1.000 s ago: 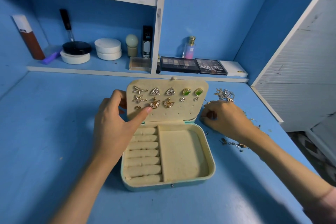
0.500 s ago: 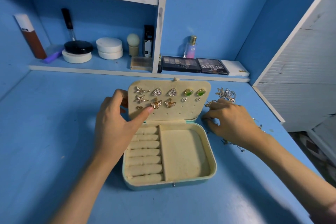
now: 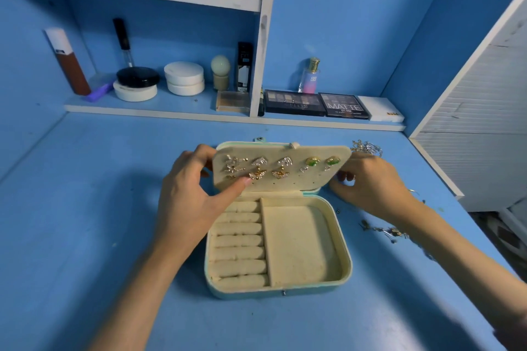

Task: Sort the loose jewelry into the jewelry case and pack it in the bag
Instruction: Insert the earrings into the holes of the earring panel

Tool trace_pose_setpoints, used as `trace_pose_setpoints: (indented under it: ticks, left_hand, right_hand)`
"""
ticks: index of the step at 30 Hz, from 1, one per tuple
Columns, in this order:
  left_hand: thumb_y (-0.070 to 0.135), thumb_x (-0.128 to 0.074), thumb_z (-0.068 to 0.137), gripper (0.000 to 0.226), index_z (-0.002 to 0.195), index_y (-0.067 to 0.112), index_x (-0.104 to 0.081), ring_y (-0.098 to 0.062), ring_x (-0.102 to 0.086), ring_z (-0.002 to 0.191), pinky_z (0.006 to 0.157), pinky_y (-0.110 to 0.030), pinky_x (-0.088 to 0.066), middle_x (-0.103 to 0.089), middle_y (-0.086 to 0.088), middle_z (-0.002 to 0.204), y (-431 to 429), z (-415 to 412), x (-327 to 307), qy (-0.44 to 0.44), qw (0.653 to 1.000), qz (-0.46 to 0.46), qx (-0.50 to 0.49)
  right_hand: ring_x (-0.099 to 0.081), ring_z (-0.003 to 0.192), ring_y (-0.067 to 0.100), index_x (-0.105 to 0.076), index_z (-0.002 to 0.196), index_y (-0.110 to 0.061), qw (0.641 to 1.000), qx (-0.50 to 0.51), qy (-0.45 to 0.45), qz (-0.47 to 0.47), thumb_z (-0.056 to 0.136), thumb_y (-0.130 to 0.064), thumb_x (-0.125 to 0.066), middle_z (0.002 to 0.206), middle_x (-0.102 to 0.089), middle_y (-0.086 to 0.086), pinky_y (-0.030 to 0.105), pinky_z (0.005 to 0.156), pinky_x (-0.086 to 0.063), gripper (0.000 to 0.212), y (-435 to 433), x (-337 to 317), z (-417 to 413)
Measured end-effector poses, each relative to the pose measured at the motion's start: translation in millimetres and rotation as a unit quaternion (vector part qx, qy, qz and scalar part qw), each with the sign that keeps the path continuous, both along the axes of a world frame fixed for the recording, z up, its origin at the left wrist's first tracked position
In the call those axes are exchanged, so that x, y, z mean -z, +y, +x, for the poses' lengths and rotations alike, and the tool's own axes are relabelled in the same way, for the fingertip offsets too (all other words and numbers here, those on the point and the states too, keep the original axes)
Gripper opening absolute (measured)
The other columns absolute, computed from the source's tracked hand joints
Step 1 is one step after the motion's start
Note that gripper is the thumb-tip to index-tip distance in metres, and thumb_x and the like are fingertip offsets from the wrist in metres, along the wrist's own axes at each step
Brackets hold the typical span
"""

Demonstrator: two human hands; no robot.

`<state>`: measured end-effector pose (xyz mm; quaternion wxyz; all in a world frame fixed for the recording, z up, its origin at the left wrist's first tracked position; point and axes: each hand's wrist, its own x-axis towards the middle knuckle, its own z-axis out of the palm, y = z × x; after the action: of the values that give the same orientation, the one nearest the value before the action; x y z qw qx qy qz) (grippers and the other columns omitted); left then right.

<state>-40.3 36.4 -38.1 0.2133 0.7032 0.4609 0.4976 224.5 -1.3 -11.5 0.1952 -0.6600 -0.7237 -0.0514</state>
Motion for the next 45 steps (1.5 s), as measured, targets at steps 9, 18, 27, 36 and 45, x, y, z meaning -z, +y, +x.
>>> trace_pose_setpoints:
  ticks: [9,18,27,36,45]
  left_hand:
    - [0.039,-0.070,0.069,0.032,0.084,0.023,-0.046,-0.007,-0.048,0.072,0.068,-0.019,-0.041,-0.055,0.007,0.075,-5.8,-13.1,3.5,0.086,0.980,0.171,0.062]
    - [0.023,-0.065,0.068,0.025,0.084,0.021,-0.045,-0.011,-0.046,0.071,0.065,-0.022,-0.038,-0.047,0.011,0.081,-8.2,-16.9,2.4,0.111,0.970,0.194,0.095]
    - [0.026,-0.068,0.071,0.024,0.078,0.013,-0.050,-0.014,-0.047,0.068,0.061,-0.027,-0.039,-0.055,0.005,0.071,-8.6,-15.3,1.4,0.115,0.968,0.208,0.080]
    - [0.031,-0.066,0.073,0.027,0.072,0.005,-0.056,-0.013,-0.046,0.067,0.060,-0.028,-0.039,-0.056,0.003,0.069,-10.3,-14.3,-1.3,0.128,0.968,0.208,0.065]
    - [0.033,-0.066,0.074,0.029,0.071,0.005,-0.057,-0.012,-0.045,0.066,0.059,-0.029,-0.039,-0.056,0.003,0.067,-9.7,-12.9,-1.4,0.128,0.966,0.216,0.063]
  right_hand:
    - [-0.054,0.064,0.002,-0.074,0.075,-0.016,0.923,-0.056,0.349,-0.152,0.083,-0.014,-0.067,0.073,-0.069,-0.003,0.012,0.061,-0.039,0.010,17.2,-53.7,-34.5]
    - [-0.053,0.057,0.002,-0.075,0.079,-0.008,0.879,-0.141,0.339,-0.304,0.082,-0.011,-0.069,0.066,-0.067,0.001,0.012,0.054,-0.038,0.007,22.5,-53.5,-76.2]
    - [-0.052,0.059,0.002,-0.076,0.078,-0.008,0.874,-0.165,0.338,-0.307,0.080,-0.011,-0.071,0.068,-0.067,0.004,0.011,0.056,-0.039,0.006,22.8,-49.8,-77.8]
    - [-0.055,0.062,0.002,-0.077,0.078,-0.013,0.872,-0.177,0.340,-0.305,0.080,-0.012,-0.071,0.072,-0.070,0.003,0.010,0.060,-0.040,0.006,22.2,-49.2,-76.2]
    - [-0.061,0.070,0.003,-0.077,0.079,-0.020,0.887,-0.189,0.300,-0.297,0.078,-0.023,-0.073,0.079,-0.072,-0.006,0.012,0.067,-0.042,0.005,23.0,-47.9,-76.4]
